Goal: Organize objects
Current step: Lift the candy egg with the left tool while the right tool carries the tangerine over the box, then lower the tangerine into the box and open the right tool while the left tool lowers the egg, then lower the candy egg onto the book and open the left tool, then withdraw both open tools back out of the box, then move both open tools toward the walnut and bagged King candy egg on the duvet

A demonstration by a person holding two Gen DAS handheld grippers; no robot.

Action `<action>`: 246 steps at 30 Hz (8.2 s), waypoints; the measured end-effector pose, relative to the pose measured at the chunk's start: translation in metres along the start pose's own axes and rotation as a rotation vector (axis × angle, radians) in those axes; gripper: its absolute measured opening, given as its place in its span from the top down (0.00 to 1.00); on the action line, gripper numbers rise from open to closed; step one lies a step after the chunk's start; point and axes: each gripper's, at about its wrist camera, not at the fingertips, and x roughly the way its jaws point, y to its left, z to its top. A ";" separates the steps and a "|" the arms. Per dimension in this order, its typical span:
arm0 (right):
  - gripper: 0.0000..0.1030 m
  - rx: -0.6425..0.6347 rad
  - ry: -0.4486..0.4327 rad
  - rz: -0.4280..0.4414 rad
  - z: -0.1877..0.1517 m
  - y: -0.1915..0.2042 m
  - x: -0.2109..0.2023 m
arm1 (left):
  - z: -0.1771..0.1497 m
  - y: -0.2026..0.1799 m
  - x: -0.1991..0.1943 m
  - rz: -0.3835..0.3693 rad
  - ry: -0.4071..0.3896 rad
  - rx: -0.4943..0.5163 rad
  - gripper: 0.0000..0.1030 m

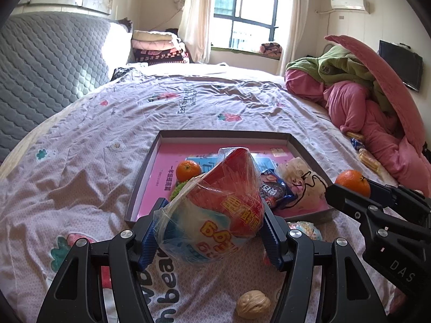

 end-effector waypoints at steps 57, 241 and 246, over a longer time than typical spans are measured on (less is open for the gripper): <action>0.63 0.040 -0.033 -0.062 0.070 -0.047 0.034 | 0.061 -0.001 0.063 0.049 -0.012 -0.019 0.36; 0.26 -0.145 0.072 -0.001 -0.021 -0.018 -0.023 | -0.051 -0.013 -0.042 -0.108 0.106 0.113 0.25; 0.26 -0.147 0.104 0.024 -0.038 -0.022 -0.019 | -0.059 -0.011 -0.041 -0.123 0.118 0.130 0.25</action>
